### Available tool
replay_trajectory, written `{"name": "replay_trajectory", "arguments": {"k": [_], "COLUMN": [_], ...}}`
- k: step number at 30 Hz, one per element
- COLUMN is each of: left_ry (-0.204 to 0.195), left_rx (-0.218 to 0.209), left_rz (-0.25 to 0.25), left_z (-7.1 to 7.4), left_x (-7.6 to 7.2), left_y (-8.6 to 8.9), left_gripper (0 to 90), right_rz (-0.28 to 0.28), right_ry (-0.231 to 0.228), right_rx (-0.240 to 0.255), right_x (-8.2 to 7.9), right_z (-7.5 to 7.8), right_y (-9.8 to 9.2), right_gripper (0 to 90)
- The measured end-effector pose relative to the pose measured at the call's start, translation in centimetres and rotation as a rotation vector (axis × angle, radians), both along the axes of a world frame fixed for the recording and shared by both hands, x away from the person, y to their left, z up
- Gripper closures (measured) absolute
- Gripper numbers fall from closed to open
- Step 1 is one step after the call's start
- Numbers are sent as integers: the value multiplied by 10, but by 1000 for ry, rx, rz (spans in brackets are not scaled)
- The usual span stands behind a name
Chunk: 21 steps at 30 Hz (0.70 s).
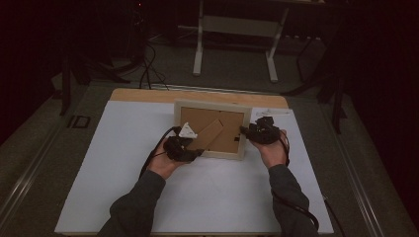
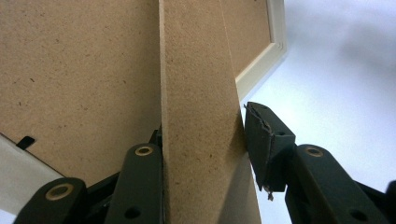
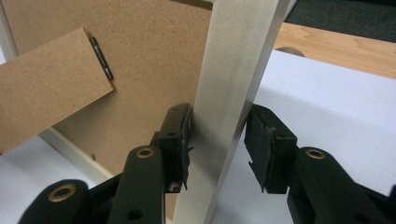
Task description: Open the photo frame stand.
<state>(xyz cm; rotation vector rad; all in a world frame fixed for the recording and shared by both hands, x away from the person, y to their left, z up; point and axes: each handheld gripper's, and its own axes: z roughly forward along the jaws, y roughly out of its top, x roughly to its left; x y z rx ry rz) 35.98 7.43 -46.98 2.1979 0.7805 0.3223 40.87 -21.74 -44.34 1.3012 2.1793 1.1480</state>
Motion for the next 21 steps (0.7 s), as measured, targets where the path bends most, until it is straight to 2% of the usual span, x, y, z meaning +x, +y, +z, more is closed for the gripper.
{"name": "replay_trajectory", "arguments": {"k": [12,16,21], "left_ry": [-18,-29,-24], "left_rx": [-5,1,1], "left_rz": [6,10,-1], "left_z": [3,4,4], "left_x": [2,2,3], "left_y": [3,4,5], "left_gripper": [614,621,640], "right_rz": [-3,5,5], "right_ry": [-29,-49,-73], "right_rx": [10,-8,-17], "right_x": [-6,-8,-11], "right_z": [-1,0,1], "right_y": [0,3,6], "right_gripper": [601,605,609]}}
